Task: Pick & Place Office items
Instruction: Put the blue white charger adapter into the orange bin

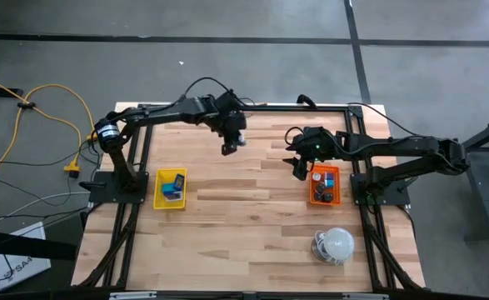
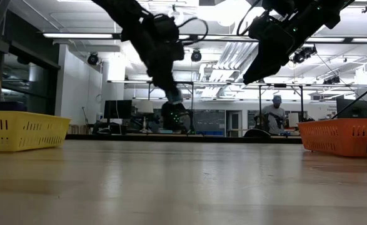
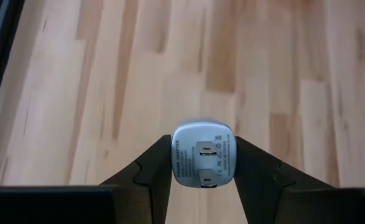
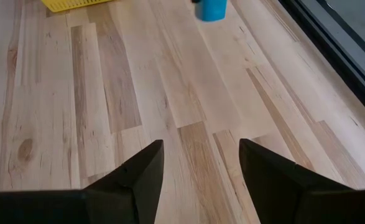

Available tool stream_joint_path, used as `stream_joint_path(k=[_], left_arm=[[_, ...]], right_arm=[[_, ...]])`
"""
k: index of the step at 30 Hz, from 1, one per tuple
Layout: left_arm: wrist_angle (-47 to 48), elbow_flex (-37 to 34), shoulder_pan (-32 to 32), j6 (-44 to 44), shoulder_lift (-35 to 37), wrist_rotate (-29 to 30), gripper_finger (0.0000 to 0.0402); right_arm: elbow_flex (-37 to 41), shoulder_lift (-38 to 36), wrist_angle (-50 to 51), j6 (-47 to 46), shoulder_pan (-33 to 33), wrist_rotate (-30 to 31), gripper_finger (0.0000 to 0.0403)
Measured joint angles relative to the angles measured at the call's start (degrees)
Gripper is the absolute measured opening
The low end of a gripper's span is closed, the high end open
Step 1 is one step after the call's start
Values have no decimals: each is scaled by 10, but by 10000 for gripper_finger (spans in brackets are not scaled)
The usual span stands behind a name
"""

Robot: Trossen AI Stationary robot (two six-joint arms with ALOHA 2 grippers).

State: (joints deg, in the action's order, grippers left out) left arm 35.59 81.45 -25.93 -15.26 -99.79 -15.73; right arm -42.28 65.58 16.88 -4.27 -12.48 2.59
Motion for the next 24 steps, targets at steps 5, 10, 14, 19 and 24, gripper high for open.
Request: stream_joint_path(k=[5, 10, 14, 19, 24], left_arm=[[-61, -8, 36, 31, 0, 4, 137], [-175, -58, 60, 84, 0, 1, 137], [-322, -121, 74, 128, 0, -6, 137], [-482, -182, 91, 161, 0, -2, 137], [-510, -194, 112, 148, 0, 65, 137]], right_arm=[[0, 0, 0, 0, 0, 0, 195], [0, 0, 0, 0, 0, 0, 195], [0, 0, 0, 0, 0, 0, 195], [0, 0, 0, 0, 0, 0, 195], [0, 0, 0, 0, 0, 0, 195]])
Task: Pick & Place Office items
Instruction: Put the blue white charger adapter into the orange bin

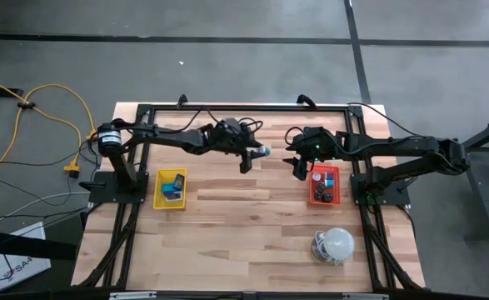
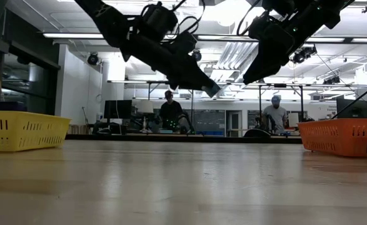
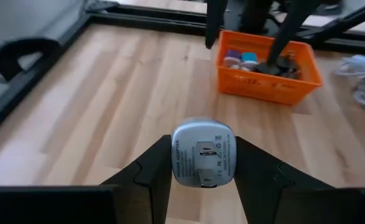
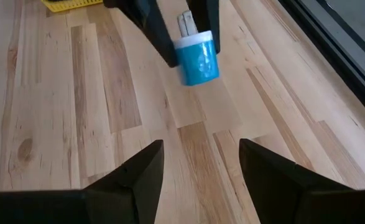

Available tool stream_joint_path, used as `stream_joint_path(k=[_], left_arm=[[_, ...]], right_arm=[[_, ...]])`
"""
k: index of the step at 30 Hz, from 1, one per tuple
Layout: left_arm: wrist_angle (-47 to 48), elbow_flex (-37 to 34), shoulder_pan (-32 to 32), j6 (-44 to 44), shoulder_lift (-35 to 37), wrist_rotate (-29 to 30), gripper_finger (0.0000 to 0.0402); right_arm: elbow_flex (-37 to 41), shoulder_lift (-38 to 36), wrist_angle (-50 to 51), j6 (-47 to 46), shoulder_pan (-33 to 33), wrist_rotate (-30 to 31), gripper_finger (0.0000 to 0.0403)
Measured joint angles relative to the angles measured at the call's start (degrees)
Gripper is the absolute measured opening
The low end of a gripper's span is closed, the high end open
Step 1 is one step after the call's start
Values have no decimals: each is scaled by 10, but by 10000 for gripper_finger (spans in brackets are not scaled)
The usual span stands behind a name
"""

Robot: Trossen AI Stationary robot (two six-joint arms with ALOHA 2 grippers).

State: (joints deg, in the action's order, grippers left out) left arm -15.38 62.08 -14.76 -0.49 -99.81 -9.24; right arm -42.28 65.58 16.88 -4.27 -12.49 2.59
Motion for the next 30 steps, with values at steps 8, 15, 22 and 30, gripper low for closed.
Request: stream_joint_path(k=[8, 15, 22, 30], left_arm=[[-47, 0, 46, -39, 0, 27, 137], [-90, 0, 75, -42, 0, 29, 137], [-91, 0, 87, -42, 0, 30, 137], [-91, 0, 86, -42, 0, 30, 137]], right_arm=[[0, 0, 0, 0, 0, 0, 195], [0, 0, 0, 6, 0, 2, 195], [0, 0, 0, 11, 0, 2, 195], [0, 0, -4, 11, 0, 2, 195]])
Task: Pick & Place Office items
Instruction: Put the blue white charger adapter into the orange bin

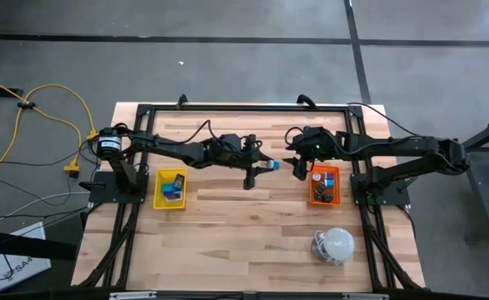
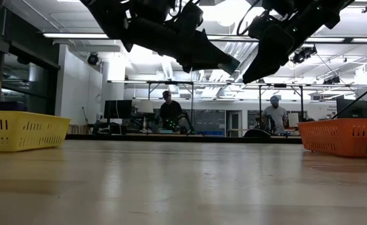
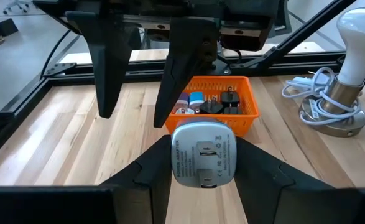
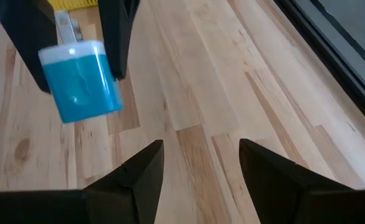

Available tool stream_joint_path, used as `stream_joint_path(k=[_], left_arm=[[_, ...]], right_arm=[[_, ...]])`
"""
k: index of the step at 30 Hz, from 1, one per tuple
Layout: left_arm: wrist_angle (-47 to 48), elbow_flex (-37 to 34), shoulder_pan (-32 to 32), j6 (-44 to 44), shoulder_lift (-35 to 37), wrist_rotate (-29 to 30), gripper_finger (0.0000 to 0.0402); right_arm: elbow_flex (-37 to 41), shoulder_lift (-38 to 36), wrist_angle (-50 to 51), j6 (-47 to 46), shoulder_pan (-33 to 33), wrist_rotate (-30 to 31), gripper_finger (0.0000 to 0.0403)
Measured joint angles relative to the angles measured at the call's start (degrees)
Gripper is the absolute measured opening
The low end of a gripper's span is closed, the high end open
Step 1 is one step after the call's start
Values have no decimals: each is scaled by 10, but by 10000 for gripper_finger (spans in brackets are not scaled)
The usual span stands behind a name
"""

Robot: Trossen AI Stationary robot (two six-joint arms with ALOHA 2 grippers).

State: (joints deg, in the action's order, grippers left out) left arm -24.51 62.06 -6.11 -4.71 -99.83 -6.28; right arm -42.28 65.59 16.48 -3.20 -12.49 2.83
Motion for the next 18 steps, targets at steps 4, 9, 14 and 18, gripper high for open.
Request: stream_joint_path(k=[4, 9, 14, 18], left_arm=[[0, 0, 0, 0, 0, 0, 138], [0, 0, 0, 1, 0, 0, 139], [-2, 0, 0, -3, 0, 9, 140], [-2, 0, -1, -16, 0, 35, 140]], right_arm=[[0, 0, -14, -2, 0, -3, 195], [0, 0, -43, -12, 0, -2, 195], [0, 0, -62, -17, 0, 0, 195], [0, 0, -43, -12, 0, -6, 195]])
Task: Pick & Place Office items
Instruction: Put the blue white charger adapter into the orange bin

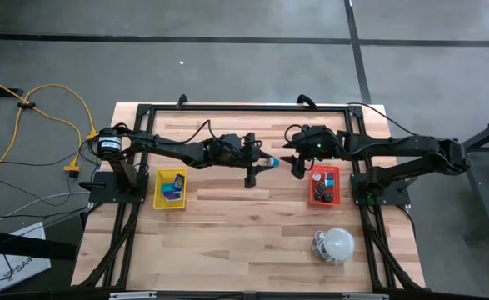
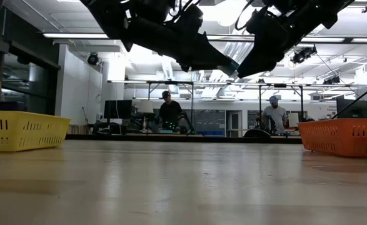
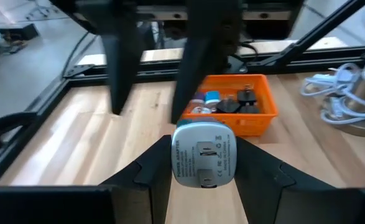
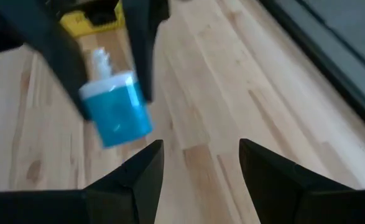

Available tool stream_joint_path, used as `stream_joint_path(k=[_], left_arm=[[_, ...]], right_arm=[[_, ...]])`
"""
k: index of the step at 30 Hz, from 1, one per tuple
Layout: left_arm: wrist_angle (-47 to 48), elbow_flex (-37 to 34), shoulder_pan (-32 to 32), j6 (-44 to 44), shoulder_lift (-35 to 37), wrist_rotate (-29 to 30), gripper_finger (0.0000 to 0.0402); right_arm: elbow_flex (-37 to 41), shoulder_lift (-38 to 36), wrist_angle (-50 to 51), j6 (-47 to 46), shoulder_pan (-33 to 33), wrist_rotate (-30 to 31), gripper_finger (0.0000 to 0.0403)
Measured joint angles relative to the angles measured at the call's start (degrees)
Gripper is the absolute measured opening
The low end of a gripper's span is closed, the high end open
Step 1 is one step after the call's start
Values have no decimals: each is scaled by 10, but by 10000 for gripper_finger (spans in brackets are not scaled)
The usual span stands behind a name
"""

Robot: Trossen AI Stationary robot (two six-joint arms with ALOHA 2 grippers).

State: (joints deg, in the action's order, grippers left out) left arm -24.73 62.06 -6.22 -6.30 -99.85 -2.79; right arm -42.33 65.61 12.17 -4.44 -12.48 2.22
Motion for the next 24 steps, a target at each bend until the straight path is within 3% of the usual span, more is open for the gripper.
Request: stream_joint_path(k=[10, 20, 24], left_arm=[[-9, 0, 0, -14, 0, 30, 141], [-11, 0, 0, 6, 0, 29, 141], [-14, 0, 2, 7, 0, 30, 141]], right_arm=[[0, 0, 24, 25, 9, -68, 195], [1, 0, -17, 47, 54, -65, 195], [1, 0, -19, 47, 66, -31, 195]])
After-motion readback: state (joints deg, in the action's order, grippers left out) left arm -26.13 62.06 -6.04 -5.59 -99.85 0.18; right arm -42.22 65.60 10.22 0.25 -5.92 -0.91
